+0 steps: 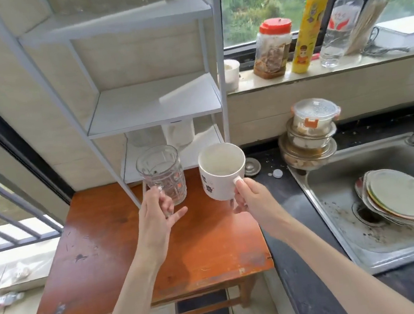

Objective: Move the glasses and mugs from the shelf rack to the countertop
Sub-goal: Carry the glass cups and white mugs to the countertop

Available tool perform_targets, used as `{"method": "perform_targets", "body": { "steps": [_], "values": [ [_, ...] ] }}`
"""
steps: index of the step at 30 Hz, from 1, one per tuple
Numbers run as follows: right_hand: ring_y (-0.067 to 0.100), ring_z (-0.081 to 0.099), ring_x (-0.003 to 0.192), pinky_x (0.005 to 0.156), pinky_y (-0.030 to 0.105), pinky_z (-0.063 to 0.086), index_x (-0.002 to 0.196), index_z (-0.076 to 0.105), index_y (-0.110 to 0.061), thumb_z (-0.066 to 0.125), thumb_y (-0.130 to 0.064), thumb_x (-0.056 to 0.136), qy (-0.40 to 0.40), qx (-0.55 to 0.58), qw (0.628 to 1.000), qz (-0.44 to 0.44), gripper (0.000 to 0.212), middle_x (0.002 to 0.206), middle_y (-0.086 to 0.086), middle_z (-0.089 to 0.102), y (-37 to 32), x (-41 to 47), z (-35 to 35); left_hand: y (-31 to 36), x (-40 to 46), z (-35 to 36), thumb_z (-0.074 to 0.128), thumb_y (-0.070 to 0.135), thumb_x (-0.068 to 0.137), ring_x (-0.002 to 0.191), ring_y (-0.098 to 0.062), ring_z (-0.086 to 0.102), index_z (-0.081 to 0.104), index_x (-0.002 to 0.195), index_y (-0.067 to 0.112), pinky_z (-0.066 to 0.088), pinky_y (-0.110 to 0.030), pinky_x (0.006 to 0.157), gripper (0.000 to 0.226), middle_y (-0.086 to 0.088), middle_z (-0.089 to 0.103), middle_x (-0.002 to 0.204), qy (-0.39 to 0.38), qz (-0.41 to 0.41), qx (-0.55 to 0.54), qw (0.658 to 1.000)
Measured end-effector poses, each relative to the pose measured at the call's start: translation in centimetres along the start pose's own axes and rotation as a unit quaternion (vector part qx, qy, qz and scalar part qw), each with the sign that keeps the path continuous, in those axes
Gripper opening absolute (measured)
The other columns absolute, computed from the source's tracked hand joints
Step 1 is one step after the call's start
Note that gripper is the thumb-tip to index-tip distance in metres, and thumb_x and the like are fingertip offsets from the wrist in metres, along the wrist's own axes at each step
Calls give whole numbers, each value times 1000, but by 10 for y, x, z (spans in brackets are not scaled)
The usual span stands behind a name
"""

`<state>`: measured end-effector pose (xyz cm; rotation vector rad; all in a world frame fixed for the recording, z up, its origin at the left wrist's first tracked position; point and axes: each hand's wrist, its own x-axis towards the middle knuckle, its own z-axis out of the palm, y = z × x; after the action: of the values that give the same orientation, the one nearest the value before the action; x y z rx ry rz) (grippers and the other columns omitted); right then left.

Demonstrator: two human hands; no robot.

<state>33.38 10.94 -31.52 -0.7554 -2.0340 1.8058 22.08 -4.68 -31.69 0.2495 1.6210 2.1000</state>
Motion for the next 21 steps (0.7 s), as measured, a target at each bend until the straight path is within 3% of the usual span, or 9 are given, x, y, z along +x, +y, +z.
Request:
{"method": "perform_targets", "body": {
  "steps": [2, 5, 8, 11, 13, 21],
  "values": [
    [13, 40, 62, 66, 32, 47, 68, 42, -15, 32, -25, 99, 14, 7, 1000, -3, 33, 64, -3, 36, 4, -33, -22, -3, -23, 14, 36, 30, 94, 50, -7, 37, 42, 59, 24, 52, -44, 82, 36, 10, 34, 51, -8, 1, 28, 1000],
    [11, 40, 60, 63, 30, 46, 67, 42, -16, 33, -21, 99, 60, 15, 998, -4, 34, 62, -3, 37, 12, -90, -61, -11, -64, 49, 35, 27, 93, 52, -6, 37, 45, 55, 27, 52, -41, 77, 39, 12, 36, 51, -44, -4, 46, 998],
    [13, 41, 61, 66, 38, 44, 66, 44, -15, 35, -19, 98, 122, 17, 992, 6, 34, 63, -1, 40, 23, -153, -106, -25, -111, 91, 40, 26, 89, 56, -9, 37, 48, 53, 28, 52, -40, 74, 36, 11, 38, 51, -83, -19, 59, 995],
    [13, 40, 60, 61, 32, 43, 65, 43, -15, 35, -18, 98, 197, 14, 980, 27, 34, 62, 0, 40, 34, -221, -153, -47, -158, 135, 45, 31, 84, 58, -14, 38, 46, 56, 23, 49, -40, 71, 29, 6, 38, 54, -136, -57, 76, 986],
    [13, 39, 57, 55, 24, 40, 63, 40, -15, 35, -18, 97, 248, 19, 968, 43, 35, 59, 0, 38, 41, -267, -183, -65, -188, 166, 43, 34, 90, 58, -14, 37, 43, 58, 22, 49, -37, 70, 34, 5, 36, 55, -181, -85, 86, 976],
    [15, 33, 51, 54, 28, 32, 64, 39, -15, 36, -20, 97, 447, 34, 889, 94, 34, 54, -2, 33, 72, -433, -297, -130, -311, 311, 38, 27, 94, 49, -7, 33, 40, 51, 27, 43, -30, 64, 43, 11, 35, 49, -377, -158, 94, 908]
  ]
}}
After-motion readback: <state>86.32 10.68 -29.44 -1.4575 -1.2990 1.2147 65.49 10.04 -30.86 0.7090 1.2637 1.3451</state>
